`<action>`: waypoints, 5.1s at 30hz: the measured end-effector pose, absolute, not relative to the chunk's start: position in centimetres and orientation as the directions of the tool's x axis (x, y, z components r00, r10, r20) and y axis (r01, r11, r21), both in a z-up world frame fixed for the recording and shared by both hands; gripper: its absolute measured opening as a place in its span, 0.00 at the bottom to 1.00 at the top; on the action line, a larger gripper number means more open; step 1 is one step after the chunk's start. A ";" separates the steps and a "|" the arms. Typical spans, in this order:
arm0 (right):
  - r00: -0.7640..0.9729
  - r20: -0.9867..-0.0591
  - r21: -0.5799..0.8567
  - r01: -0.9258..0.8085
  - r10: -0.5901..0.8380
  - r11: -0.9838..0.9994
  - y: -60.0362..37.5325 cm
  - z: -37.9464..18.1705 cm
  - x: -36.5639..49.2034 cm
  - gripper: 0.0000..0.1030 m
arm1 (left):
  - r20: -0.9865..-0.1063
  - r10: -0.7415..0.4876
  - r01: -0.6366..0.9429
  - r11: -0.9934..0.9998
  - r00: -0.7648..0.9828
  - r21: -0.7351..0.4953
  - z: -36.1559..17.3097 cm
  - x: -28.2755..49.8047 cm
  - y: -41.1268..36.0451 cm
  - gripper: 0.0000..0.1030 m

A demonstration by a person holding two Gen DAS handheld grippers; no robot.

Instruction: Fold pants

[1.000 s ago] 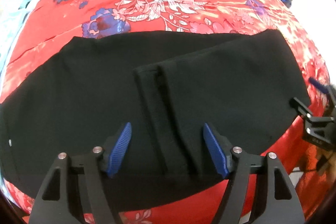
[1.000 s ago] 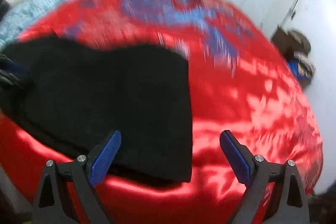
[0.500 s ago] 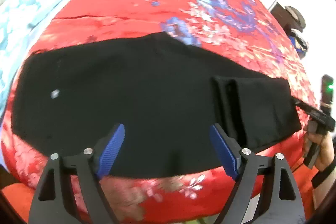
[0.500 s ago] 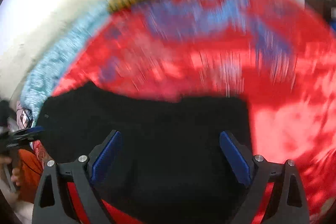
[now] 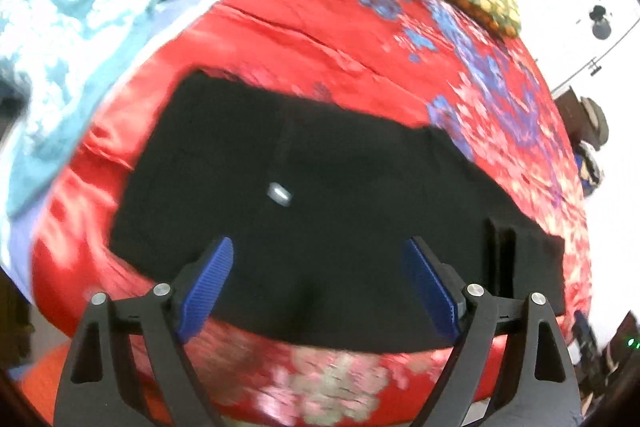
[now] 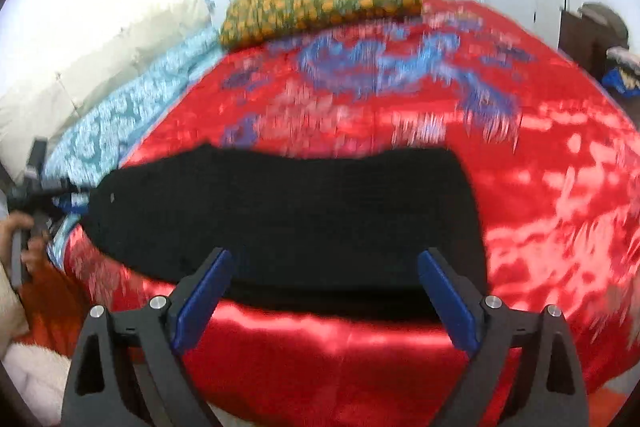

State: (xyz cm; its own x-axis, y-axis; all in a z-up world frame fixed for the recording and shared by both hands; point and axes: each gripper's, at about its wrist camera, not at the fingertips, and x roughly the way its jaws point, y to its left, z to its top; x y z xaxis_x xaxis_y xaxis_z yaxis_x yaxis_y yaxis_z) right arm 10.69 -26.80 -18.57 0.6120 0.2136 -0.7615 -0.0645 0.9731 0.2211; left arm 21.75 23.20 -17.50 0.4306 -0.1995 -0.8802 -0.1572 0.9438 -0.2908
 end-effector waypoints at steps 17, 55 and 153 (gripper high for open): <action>0.520 -0.799 0.251 -0.165 0.301 0.954 -21.8 -20.2 11.1 0.91 | -0.940 -0.239 -0.196 0.937 0.242 -0.288 -25.1 28.0 32.1 0.98; 0.742 -0.636 0.402 0.082 0.213 0.912 -34.7 -16.2 8.2 0.91 | -0.481 -0.853 0.075 0.503 0.201 -0.861 -11.6 26.7 -0.3 0.06; 0.481 -0.846 0.181 -0.148 0.231 0.972 -40.9 -17.6 10.5 0.39 | -0.856 -0.358 0.308 0.918 0.372 -0.250 -18.6 17.0 0.1 0.86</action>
State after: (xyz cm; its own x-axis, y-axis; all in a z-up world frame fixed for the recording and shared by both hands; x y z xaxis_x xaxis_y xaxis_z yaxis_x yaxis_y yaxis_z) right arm 10.51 -40.91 -17.58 0.4807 0.2305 -0.8461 -0.1479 0.9723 0.1809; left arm 17.02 0.09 -18.58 0.3721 -0.3585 -0.8562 0.3084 0.9178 -0.2502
